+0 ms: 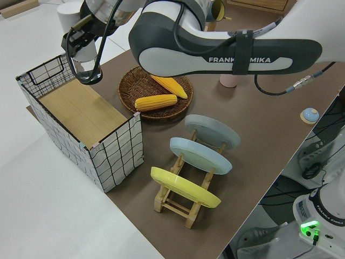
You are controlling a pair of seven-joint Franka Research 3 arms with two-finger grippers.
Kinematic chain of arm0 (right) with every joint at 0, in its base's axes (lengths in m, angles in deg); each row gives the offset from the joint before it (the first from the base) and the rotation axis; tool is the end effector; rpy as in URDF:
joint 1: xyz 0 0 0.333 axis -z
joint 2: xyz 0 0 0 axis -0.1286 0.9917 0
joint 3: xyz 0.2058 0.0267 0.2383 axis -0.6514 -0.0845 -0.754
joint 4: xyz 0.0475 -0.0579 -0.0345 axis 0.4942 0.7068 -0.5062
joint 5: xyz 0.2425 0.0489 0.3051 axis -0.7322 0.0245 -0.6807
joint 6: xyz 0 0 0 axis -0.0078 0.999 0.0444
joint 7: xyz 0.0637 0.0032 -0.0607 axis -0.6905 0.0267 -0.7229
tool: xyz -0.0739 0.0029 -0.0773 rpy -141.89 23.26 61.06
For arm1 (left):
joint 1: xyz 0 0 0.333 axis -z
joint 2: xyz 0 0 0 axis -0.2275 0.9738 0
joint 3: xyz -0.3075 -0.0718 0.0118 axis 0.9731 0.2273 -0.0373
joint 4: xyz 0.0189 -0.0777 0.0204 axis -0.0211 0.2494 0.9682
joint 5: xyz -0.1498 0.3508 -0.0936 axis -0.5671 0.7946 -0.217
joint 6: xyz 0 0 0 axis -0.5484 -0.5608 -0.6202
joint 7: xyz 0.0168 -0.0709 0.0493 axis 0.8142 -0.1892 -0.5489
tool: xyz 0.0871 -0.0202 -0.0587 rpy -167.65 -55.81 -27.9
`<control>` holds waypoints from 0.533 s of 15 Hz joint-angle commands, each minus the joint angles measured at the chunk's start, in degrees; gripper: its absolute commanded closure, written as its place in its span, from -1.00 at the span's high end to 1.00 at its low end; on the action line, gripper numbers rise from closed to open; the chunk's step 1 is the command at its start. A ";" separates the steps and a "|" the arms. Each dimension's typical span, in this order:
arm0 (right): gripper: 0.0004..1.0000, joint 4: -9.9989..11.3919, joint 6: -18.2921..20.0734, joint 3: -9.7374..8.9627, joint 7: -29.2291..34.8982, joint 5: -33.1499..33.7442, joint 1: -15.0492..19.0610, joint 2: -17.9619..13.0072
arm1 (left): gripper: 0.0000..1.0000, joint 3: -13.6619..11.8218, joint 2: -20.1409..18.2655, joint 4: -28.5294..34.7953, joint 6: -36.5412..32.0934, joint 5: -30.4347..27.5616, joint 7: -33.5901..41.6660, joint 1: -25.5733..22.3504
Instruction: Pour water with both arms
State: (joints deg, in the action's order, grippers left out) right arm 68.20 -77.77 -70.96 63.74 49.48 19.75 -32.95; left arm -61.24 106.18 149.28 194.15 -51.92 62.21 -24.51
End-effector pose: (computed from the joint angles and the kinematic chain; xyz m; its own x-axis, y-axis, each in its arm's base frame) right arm 0.5767 0.0609 0.6407 0.9951 -0.0780 -0.0613 -0.0779 -0.9970 0.0037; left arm 0.6329 0.3011 0.5978 0.7911 0.0928 0.6046 0.1209 -0.9926 -0.0059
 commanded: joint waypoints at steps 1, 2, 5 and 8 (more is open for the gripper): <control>0.99 1.79 -0.65 -0.63 -1.29 -0.81 1.35 -1.34 | -0.86 0.78 1.97 -2.00 2.98 -7.36 9.22 -3.11; 0.99 1.79 -0.65 -0.72 -1.29 -0.81 1.35 -1.34 | -0.86 0.78 2.68 -1.65 3.60 -8.95 11.16 -3.21; 0.99 1.62 -0.65 -0.63 -1.29 -0.81 1.35 -1.34 | -0.86 0.78 3.03 1.15 7.02 -11.24 15.57 -3.91; 0.99 1.62 -0.65 -0.63 -1.29 -0.81 1.35 -1.34 | -0.84 0.78 3.12 2.74 8.44 -11.77 16.63 -3.91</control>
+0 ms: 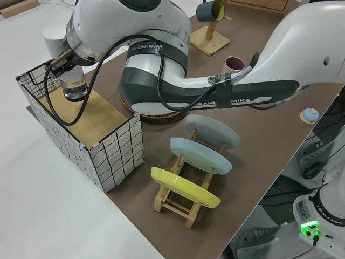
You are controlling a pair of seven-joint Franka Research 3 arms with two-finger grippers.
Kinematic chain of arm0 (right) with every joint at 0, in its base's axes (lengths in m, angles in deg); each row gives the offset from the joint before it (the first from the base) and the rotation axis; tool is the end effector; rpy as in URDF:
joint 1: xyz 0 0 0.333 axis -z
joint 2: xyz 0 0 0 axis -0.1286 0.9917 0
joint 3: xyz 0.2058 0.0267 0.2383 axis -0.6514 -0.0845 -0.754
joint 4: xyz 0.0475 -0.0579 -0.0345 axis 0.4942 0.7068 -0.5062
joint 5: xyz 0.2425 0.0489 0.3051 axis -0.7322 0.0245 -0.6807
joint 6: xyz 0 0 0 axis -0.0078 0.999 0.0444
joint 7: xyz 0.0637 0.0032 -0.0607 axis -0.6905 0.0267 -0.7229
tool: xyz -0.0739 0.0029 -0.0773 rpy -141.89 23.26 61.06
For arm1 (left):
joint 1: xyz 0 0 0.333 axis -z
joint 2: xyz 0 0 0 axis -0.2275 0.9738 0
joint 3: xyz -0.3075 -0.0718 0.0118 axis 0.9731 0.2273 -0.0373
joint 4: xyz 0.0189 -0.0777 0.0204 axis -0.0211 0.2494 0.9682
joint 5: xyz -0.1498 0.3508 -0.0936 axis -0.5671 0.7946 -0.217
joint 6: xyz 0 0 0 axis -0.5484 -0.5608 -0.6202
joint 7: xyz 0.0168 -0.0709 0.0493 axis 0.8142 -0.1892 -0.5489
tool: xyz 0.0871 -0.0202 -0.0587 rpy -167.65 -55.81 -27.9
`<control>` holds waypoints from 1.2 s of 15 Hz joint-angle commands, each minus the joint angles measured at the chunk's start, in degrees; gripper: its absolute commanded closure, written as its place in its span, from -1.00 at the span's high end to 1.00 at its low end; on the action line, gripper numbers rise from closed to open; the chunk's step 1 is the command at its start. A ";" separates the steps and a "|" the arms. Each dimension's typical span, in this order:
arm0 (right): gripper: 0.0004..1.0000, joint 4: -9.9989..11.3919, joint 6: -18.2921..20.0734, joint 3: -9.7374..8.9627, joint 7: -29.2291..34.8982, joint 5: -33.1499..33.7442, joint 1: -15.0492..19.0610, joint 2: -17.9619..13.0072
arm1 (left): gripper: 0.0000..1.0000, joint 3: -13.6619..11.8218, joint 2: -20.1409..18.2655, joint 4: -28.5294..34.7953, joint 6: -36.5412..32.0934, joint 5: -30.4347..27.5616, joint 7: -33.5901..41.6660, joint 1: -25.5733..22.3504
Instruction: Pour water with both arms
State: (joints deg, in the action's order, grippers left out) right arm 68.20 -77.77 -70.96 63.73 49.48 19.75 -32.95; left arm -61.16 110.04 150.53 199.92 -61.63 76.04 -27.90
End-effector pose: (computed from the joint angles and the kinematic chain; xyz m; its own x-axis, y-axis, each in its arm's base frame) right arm 0.5767 0.0609 0.6407 0.9951 -0.0778 -0.0613 -0.0777 -0.9970 0.0037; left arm 0.6285 0.3510 0.5528 0.7515 0.0440 0.6582 0.0530 -0.9986 0.0062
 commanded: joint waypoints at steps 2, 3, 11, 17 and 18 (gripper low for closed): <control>0.99 1.79 -0.65 -0.72 -1.29 -0.81 1.35 -1.34 | -0.83 0.70 -0.12 2.11 2.67 -2.33 3.06 -0.61; 0.99 1.62 -0.65 -0.72 -1.29 -0.81 1.35 -1.34 | -0.83 0.70 0.06 2.37 2.67 -2.42 3.67 -0.70; 0.99 1.79 -0.65 -0.63 -1.29 -0.81 1.35 -1.34 | -0.76 0.79 1.29 3.52 2.67 -3.82 7.98 -2.02; 0.99 1.79 -0.65 -0.63 -1.29 -0.81 1.35 -1.34 | 0.75 0.79 1.55 3.52 2.67 -4.88 7.98 -2.19; 0.99 1.62 -0.65 -0.63 -1.29 -0.81 1.35 -1.34 | 0.86 0.79 1.64 3.52 2.67 -4.88 8.07 -2.54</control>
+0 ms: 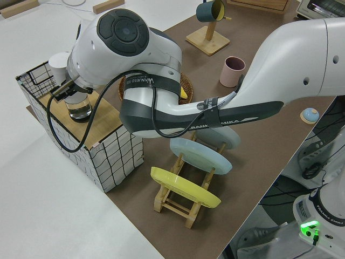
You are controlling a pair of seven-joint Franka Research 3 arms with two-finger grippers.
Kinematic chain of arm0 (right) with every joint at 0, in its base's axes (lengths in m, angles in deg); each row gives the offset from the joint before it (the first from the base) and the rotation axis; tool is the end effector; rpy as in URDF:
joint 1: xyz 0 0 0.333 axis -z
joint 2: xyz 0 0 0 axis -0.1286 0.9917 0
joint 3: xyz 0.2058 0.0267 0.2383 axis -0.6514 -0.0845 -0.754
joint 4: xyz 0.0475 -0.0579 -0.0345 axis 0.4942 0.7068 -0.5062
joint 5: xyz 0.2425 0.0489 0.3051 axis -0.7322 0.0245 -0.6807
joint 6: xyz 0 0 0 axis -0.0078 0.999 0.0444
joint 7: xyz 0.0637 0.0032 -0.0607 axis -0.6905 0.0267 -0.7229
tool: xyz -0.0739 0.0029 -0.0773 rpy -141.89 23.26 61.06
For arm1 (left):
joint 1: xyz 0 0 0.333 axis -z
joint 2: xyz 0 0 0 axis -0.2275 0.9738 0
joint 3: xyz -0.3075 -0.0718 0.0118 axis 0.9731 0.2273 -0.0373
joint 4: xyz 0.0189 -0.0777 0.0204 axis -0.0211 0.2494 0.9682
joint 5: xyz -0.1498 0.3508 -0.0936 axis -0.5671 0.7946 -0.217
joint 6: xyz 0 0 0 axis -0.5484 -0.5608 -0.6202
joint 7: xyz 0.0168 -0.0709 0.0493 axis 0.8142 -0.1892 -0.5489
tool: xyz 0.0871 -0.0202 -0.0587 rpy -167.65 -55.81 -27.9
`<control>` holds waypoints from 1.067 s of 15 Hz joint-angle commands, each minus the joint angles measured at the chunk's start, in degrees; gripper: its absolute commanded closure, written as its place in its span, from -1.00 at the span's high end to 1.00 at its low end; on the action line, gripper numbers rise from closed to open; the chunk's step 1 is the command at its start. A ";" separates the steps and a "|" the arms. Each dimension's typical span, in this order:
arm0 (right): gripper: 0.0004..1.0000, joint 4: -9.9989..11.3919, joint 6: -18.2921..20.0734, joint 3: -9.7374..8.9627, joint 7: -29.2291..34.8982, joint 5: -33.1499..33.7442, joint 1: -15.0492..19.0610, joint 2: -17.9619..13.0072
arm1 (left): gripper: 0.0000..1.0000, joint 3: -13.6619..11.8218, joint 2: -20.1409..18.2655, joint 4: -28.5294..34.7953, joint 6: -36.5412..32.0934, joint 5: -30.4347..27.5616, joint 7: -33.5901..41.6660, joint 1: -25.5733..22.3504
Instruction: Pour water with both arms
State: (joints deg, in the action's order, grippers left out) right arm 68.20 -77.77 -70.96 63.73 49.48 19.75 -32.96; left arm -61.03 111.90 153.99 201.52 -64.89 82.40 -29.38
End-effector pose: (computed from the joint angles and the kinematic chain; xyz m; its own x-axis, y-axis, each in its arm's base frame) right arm 0.5766 0.0609 0.6408 0.9951 -0.0778 -0.0611 -0.0777 -0.9970 0.0037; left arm 0.6227 0.3675 0.5019 0.7737 0.0226 0.6332 0.0138 -0.9997 0.0189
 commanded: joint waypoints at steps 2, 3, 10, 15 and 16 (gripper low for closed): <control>0.99 1.79 -0.65 -0.63 -1.29 -0.81 1.35 -1.34 | 0.99 0.66 -0.22 0.07 1.07 -1.62 1.62 -1.15; 0.99 1.79 -0.65 -0.63 -1.29 -0.81 1.35 -1.34 | 0.99 0.58 -0.22 -0.02 0.98 -1.53 1.53 -1.24; 0.99 1.61 -0.65 -0.63 -1.29 -0.81 1.35 -1.34 | 0.99 -1.18 -2.42 -1.43 -7.45 -0.04 -2.85 -1.41; 0.99 1.61 -0.65 -0.63 -1.29 -0.81 1.35 -1.34 | 0.99 -1.09 -4.52 -1.43 -12.46 6.63 -7.07 -1.41; 0.99 1.61 -0.65 -0.63 -1.29 -0.81 1.35 -1.34 | 0.99 -1.18 -5.14 -1.43 -13.77 7.25 -7.87 -1.32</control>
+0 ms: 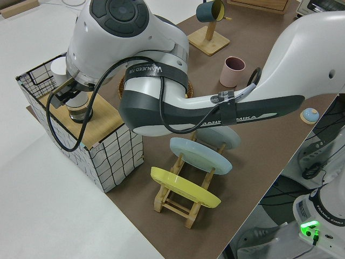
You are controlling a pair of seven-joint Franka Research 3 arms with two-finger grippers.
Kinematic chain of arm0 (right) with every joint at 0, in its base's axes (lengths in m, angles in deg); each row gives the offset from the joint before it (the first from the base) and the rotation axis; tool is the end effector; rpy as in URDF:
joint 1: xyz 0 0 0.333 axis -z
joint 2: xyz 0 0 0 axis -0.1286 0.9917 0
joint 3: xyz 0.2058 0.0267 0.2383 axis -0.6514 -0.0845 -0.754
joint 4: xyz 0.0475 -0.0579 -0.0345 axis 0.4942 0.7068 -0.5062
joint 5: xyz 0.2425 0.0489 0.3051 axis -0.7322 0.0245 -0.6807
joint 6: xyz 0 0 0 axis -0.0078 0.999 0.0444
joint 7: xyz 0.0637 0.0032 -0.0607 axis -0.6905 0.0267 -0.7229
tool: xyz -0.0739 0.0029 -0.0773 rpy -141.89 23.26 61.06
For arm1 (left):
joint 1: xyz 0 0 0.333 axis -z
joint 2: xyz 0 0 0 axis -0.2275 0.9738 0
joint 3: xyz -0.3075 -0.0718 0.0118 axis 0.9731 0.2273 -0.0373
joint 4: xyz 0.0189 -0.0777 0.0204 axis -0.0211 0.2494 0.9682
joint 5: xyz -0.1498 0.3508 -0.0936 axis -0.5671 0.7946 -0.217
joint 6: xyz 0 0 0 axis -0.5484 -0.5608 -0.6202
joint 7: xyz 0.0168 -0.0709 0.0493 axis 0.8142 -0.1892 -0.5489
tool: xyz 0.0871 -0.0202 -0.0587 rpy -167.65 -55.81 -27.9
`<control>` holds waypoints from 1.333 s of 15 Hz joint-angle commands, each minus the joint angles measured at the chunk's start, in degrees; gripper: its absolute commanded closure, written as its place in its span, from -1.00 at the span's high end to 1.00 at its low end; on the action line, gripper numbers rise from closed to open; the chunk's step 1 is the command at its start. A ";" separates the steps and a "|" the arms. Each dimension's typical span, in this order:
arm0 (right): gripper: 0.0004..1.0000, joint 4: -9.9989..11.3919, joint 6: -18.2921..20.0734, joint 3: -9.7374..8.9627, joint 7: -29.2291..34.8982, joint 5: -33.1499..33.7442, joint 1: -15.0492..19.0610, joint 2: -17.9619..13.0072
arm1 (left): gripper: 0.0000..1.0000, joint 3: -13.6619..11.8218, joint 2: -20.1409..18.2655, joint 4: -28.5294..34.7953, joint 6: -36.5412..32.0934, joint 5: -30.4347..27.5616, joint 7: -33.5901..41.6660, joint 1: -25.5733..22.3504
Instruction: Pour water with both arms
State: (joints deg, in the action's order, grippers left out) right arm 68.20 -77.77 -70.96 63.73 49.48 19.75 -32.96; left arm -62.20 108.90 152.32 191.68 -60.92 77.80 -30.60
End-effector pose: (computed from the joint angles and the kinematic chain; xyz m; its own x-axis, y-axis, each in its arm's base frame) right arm 0.5766 0.0609 0.6408 0.9951 -0.0778 -0.0611 -0.0777 -0.9970 0.0037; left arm 0.6006 0.3747 0.5322 0.8330 0.0522 0.5507 0.0346 -0.9985 0.0422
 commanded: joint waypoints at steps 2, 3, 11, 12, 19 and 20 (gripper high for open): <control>0.99 1.61 -0.65 -0.72 -1.29 -0.81 1.35 -1.33 | 0.99 0.07 -3.45 0.24 -7.45 5.64 -4.49 -0.11; 0.99 1.61 -0.65 -0.63 -1.29 -0.81 1.35 -1.33 | 0.99 -0.01 -4.16 0.24 -9.12 7.31 -5.19 -0.11; 0.99 1.61 -0.65 -0.63 -1.29 -0.81 1.35 -1.33 | 0.99 1.39 -10.14 0.06 -23.62 18.40 -15.46 1.56; 0.99 1.61 -0.65 -0.72 -1.29 -0.81 1.35 -1.33 | 0.99 1.48 -10.57 0.06 -24.59 18.49 -16.35 1.65; 0.99 1.61 -0.65 -0.63 -1.29 -0.81 1.35 -1.33 | 0.99 4.46 -11.46 0.15 -30.40 18.05 -16.63 1.74; 0.99 1.61 -0.65 -0.63 -1.29 -0.81 1.35 -1.33 | 1.00 5.60 -11.63 0.15 -30.40 18.31 -16.54 1.65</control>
State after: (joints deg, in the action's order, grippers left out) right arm 68.20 -77.77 -70.96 63.73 49.48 19.75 -32.96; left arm -59.08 98.29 152.15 162.96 -44.10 62.47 -29.14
